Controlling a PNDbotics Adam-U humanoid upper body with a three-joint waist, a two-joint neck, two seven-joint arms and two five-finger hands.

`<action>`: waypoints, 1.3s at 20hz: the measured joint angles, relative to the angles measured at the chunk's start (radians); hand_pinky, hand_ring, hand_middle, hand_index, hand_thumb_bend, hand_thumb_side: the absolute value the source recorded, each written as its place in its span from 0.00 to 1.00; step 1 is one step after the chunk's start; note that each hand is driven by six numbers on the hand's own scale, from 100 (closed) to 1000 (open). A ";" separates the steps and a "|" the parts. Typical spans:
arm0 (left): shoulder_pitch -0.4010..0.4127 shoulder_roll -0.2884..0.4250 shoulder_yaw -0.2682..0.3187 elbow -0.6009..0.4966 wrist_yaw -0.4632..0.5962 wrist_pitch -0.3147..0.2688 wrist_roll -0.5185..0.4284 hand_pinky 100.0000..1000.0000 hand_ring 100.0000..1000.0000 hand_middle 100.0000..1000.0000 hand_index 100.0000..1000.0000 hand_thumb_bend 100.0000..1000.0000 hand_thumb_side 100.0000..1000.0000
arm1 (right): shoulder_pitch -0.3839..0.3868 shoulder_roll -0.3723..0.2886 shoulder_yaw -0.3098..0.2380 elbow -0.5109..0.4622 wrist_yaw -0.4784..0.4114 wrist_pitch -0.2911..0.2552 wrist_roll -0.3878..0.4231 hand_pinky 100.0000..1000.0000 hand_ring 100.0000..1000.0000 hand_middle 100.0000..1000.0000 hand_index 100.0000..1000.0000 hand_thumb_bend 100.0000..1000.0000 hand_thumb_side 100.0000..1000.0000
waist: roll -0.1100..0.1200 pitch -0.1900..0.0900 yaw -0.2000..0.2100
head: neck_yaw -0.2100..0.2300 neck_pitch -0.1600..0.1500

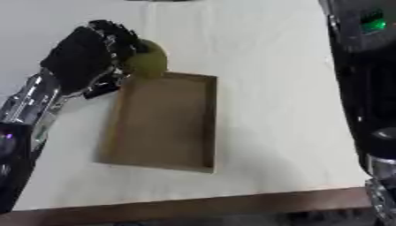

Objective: Pick up objects on the table and place them in the box.

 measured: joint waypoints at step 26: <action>0.044 -0.017 -0.018 -0.029 0.586 -0.095 -0.767 0.82 0.90 0.85 0.97 0.34 0.63 | 0.012 -0.007 -0.001 0.006 -0.001 0.005 -0.018 0.76 0.44 0.63 0.71 0.00 0.48 | 0.003 -0.002 -0.002 | -0.013 0.002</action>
